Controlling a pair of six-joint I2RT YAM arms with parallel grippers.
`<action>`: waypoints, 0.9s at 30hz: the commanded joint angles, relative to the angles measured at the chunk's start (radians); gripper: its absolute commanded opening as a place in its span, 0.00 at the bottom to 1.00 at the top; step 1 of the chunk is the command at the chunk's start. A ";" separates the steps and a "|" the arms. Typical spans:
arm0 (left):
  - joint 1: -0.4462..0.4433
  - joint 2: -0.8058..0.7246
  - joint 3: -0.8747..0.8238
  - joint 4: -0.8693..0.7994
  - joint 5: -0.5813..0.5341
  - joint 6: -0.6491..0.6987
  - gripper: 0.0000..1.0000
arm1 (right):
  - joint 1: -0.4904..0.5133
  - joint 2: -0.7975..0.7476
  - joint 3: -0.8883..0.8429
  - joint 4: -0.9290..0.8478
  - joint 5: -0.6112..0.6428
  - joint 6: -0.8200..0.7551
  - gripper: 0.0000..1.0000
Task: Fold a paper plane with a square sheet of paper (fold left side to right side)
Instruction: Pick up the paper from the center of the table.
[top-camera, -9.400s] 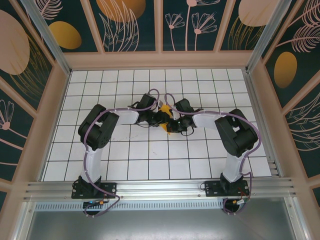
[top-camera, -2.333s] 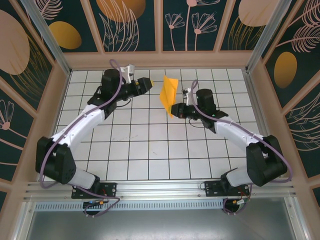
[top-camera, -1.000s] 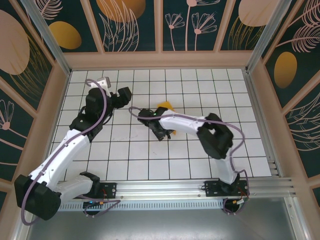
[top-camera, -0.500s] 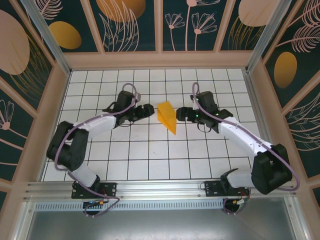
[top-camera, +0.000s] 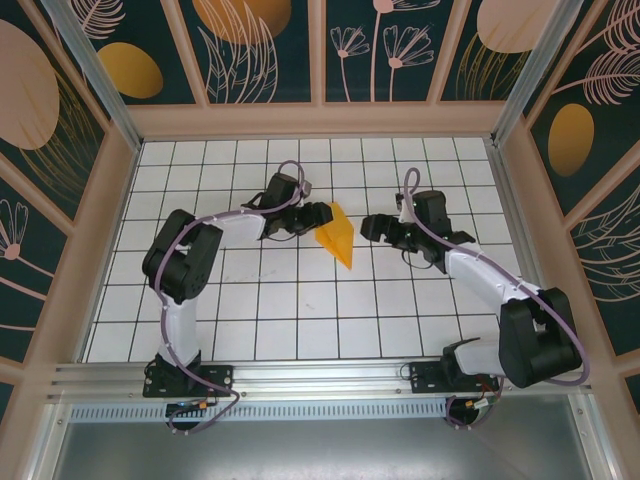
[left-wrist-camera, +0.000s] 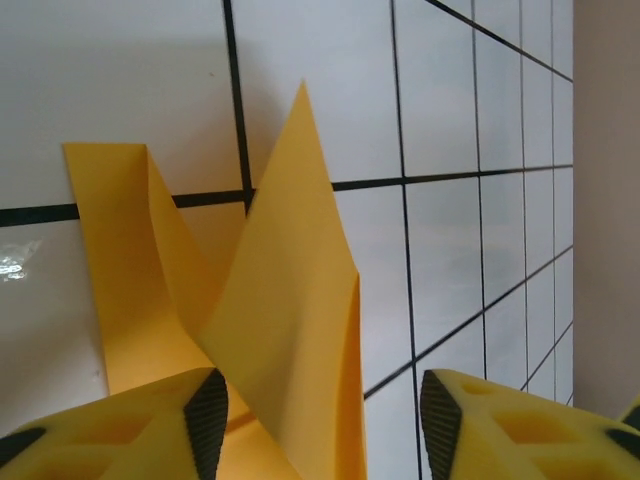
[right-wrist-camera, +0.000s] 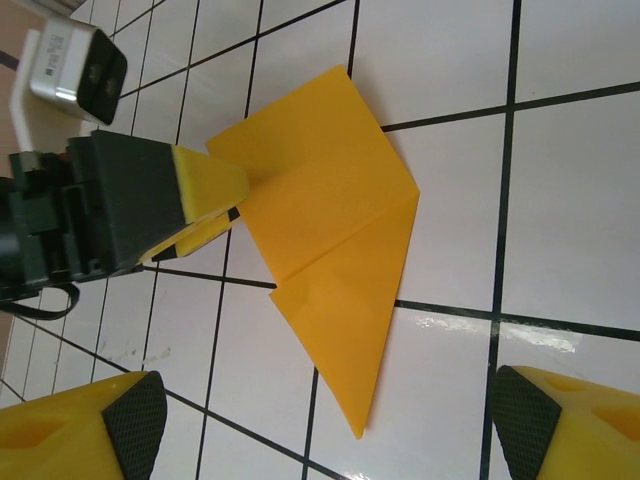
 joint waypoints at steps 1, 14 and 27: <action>0.003 0.042 0.035 0.046 0.051 -0.001 0.46 | -0.035 0.009 -0.023 0.074 -0.084 0.013 0.87; 0.054 -0.096 -0.166 0.165 0.236 0.137 0.08 | -0.109 0.239 0.057 0.219 -0.339 -0.136 0.74; 0.073 -0.158 -0.311 0.312 0.401 0.157 0.06 | -0.033 0.485 0.202 0.307 -0.499 -0.190 0.72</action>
